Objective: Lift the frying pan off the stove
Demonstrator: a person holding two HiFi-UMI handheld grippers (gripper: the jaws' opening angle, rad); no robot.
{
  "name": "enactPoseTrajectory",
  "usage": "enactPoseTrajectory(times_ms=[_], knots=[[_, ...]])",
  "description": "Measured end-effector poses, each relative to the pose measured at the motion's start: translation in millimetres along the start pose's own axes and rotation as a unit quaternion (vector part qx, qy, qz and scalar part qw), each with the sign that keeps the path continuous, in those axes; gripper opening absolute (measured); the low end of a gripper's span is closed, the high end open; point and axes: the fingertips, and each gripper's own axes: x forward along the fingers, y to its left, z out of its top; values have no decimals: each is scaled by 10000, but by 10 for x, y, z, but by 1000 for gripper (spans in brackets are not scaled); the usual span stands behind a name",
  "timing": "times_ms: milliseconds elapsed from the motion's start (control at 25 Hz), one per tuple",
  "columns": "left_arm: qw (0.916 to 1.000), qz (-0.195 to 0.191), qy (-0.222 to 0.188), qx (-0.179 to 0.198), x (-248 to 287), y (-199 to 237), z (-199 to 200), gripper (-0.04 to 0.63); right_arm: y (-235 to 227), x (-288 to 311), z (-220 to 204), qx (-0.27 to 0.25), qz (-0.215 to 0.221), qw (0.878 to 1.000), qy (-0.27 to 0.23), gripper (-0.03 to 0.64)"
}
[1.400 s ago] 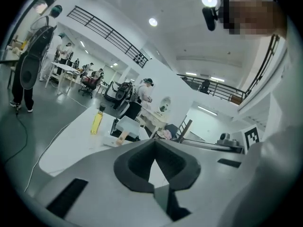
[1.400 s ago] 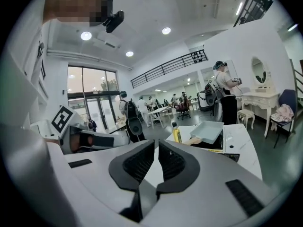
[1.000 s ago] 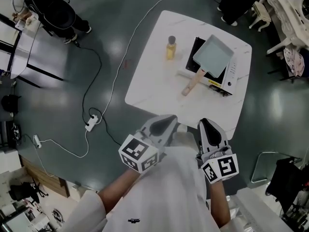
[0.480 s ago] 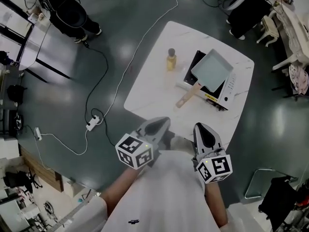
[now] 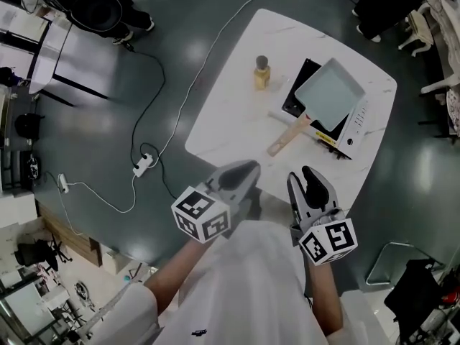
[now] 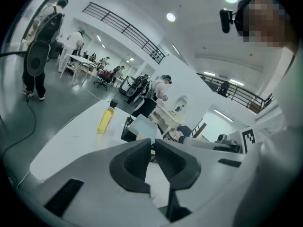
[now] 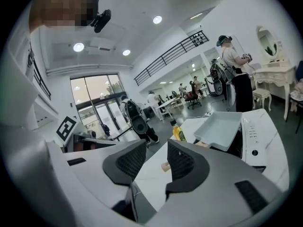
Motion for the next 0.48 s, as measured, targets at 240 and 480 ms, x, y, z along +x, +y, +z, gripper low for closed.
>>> enactPoseTrajectory(times_ms=[240,480], knots=[[9993,-275,229,-136,296,97,-3,111,-268,260,-104,686,28,9976,-15,157],[9986,-236,438,-192,447,294,-78,149,-503,482,-275,1147,6,9934,73,169]])
